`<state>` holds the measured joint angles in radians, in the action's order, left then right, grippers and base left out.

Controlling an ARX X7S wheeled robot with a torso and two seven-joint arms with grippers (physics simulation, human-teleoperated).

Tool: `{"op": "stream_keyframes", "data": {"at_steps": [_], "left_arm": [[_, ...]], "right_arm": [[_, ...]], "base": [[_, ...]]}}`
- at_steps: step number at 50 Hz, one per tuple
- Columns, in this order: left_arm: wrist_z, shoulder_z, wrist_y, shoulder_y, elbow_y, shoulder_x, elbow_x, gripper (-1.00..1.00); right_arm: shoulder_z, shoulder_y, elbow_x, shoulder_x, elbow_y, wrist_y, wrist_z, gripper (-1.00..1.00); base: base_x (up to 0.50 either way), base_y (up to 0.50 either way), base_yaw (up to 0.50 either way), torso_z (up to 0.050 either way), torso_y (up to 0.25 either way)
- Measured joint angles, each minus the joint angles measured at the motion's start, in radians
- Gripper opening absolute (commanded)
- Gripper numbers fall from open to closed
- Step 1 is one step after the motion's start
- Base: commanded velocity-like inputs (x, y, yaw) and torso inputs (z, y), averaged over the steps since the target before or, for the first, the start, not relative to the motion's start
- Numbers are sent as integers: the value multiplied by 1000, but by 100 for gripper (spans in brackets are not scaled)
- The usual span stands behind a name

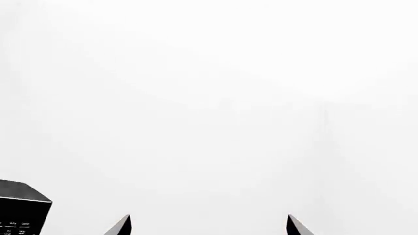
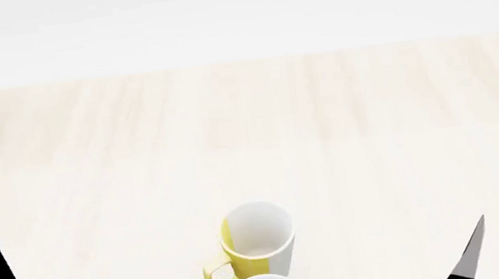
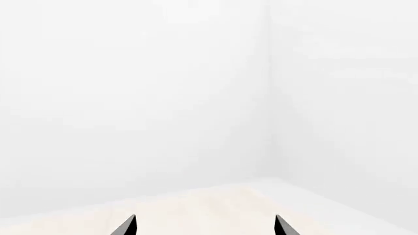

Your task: Put the yellow and white mug to the front of the white mug.

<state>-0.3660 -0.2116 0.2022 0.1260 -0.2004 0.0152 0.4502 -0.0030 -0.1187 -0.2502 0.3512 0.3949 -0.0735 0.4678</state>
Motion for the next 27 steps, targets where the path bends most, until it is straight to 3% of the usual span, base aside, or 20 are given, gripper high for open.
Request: {"op": "stream_keyframes", "data": {"at_steps": [27], "left_arm": [[402,71,334,-227,-180,5,-99,100]], "right_arm": [[40,-87,71,-4,165,-51,73,100]], "base": [[0,0,0,0,0]]}}
